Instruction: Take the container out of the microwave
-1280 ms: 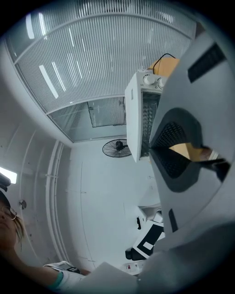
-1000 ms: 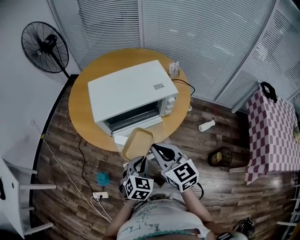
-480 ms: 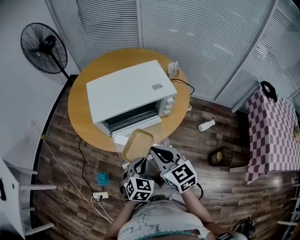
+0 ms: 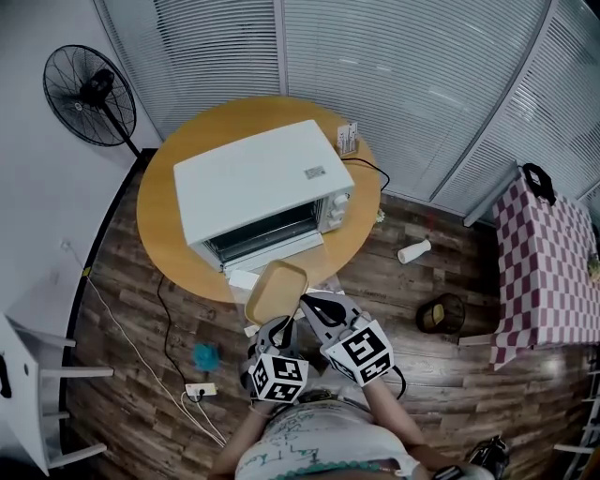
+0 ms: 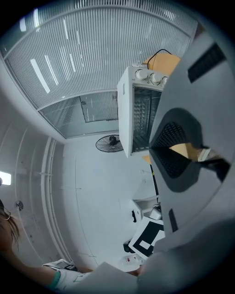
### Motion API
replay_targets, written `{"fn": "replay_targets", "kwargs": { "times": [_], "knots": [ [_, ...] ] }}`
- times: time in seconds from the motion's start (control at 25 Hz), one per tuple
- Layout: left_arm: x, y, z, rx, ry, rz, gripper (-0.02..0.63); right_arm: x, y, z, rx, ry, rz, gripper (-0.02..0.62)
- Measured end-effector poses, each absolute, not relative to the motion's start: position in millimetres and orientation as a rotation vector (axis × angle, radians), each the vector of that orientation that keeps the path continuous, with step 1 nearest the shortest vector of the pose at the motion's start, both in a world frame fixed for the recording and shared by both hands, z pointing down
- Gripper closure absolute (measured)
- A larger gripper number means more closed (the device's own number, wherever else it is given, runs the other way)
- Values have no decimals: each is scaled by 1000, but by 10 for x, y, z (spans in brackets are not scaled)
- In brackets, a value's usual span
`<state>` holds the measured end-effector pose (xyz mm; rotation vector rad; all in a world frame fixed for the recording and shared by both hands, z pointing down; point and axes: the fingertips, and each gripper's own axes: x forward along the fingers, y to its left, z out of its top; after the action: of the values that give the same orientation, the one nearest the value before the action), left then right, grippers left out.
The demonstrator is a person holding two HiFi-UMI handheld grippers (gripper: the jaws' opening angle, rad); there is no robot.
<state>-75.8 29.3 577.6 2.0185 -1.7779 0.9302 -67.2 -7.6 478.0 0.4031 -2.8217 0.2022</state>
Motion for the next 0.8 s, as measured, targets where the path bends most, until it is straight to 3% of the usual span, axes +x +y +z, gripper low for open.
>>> {"fn": "replay_targets", "kwargs": {
  "times": [0.8],
  "knots": [
    [-769, 374, 5838, 2021, -1760, 937, 576, -693, 22, 4813, 384, -2814, 192, 603]
  ]
}}
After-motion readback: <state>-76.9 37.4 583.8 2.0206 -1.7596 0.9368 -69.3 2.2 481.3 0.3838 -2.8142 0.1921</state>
